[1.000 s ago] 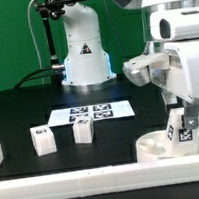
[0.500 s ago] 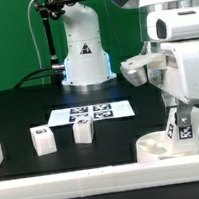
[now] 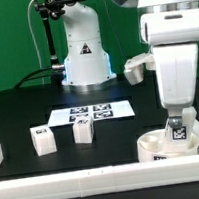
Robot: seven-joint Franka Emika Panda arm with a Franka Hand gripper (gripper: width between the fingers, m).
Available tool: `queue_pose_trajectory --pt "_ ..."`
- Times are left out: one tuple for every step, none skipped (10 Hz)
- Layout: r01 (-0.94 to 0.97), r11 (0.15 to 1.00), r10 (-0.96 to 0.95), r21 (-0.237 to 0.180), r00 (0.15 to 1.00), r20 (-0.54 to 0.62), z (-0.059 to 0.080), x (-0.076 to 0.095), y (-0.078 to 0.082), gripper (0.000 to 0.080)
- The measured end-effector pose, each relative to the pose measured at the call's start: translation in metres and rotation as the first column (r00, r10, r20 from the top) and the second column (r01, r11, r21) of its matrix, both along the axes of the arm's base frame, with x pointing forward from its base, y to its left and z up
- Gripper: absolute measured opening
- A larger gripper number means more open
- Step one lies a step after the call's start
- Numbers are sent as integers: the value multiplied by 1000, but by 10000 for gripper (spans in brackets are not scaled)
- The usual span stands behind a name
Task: Assemble stool
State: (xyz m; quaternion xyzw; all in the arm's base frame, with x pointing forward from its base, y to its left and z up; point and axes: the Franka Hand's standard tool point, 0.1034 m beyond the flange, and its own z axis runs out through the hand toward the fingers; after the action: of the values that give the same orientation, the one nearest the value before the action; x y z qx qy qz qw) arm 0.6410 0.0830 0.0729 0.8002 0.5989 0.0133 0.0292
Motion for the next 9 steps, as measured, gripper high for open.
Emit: queue_pose_trajectory --pt "96 995 -96 16 995 0 0 0 -1 340" --pt "160 987 -160 19 987 1 0 0 0 340" --pt "197 980 -197 21 980 1 0 0 0 340" --pt "282 959 -282 27 959 2 0 0 0 340" --pt "339 940 -339 30 941 2 0 0 0 340" --pt "387 922 -387 36 922 1 0 0 -1 340" --pt "521 851 -522 59 853 -12 0 -1 -3 340" --pt "599 798 -599 67 800 -19 0 0 -3 340" --pt "652 755 -652 71 758 -24 0 0 -3 340"
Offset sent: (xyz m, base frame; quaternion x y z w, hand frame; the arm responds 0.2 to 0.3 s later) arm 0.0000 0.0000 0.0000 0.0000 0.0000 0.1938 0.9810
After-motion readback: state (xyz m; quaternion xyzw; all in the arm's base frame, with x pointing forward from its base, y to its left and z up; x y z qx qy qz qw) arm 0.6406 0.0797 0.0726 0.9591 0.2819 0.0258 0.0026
